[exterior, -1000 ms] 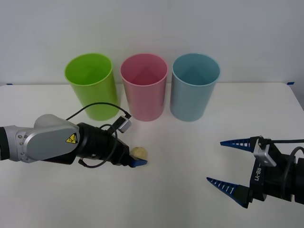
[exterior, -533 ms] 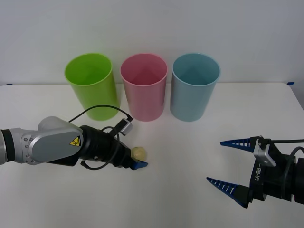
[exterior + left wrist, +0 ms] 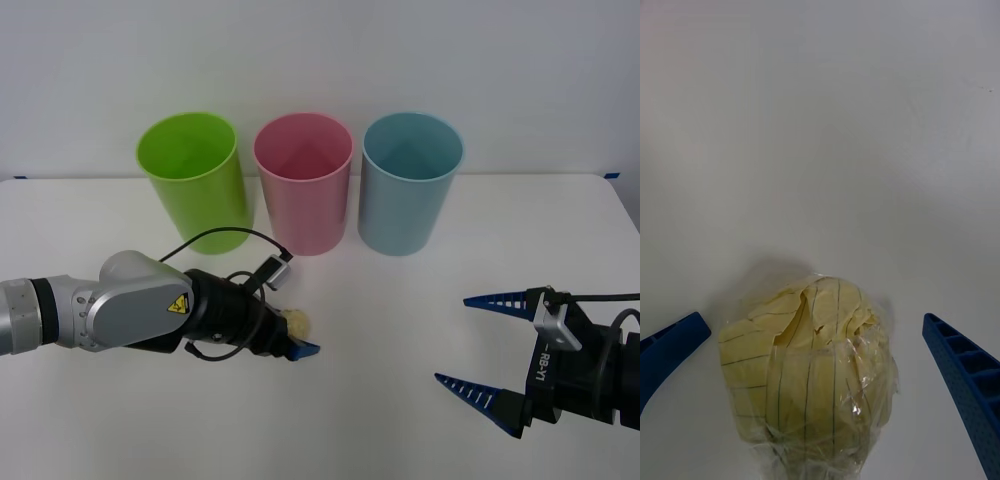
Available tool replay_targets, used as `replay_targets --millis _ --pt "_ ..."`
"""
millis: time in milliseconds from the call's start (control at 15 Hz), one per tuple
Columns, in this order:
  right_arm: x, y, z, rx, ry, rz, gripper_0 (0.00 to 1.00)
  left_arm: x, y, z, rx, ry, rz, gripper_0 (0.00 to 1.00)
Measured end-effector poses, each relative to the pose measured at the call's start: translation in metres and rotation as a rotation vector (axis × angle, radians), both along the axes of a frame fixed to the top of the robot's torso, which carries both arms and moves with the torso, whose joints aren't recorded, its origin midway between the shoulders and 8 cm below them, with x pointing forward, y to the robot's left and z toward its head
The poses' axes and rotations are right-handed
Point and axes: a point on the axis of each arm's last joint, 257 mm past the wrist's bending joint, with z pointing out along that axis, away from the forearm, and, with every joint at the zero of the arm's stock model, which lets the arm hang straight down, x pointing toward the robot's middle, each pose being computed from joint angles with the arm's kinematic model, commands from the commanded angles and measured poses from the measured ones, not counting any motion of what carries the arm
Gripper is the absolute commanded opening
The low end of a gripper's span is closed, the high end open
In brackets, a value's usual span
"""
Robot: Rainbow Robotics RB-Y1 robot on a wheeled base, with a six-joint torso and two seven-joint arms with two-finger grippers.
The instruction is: Put cans in the blue bin and PET bottles in the pink bin and trash in the green bin.
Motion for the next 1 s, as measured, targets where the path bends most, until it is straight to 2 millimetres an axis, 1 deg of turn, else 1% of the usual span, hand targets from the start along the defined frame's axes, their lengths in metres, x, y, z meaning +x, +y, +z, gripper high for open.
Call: replay_targets --millis 67,133,667,867,1000 --pt "0.000 0.000 0.000 0.000 0.000 0.000 1.00 0.000 0.000 0.000 0.003 -0.004 -0.002 0.12" --pt "0.000 0.000 0.000 0.000 0.000 0.000 1.00 0.001 0.000 0.000 0.002 -0.007 -0.003 0.00" --pt "0.000 0.000 0.000 0.000 0.000 0.000 1.00 0.010 -0.003 0.010 -0.026 -0.050 0.007 0.00" --pt "0.000 0.000 0.000 0.000 0.000 0.000 1.00 0.008 -0.004 0.014 -0.042 -0.048 0.003 0.00" --pt "0.000 0.000 0.000 0.000 0.000 0.000 1.00 0.005 -0.002 0.018 -0.049 -0.068 -0.032 0.00"
